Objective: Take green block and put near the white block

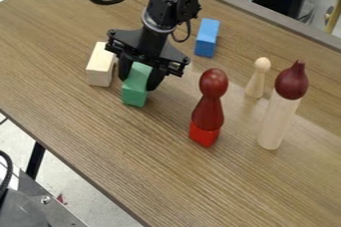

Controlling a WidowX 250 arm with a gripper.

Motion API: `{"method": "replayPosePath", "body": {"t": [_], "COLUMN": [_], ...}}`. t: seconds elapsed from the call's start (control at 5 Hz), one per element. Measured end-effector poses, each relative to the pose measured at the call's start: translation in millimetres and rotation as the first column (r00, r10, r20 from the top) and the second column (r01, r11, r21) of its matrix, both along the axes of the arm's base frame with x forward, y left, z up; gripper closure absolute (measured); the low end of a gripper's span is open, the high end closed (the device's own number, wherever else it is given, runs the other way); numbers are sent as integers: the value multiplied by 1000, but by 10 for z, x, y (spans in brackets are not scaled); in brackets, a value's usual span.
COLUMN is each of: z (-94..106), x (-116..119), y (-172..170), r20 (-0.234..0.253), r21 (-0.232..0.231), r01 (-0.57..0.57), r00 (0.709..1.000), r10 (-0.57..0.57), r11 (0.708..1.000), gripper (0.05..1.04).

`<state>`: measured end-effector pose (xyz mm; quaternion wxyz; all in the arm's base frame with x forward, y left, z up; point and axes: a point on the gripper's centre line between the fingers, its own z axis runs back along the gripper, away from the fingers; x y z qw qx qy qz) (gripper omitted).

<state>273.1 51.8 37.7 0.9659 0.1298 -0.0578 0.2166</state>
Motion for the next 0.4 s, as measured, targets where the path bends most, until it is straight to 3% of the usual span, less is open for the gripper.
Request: {"method": "replayPosePath", "body": {"t": [0.2, 0.4], "z": [5, 335], "x": [-32, 107], "y": [-34, -13], "r20": [-30, 42], "r21": [-25, -67], "r01": [-3, -11], "r00": [1000, 999], "r10": [2, 14], "r11": [1000, 998], "gripper": [182, 81]}}
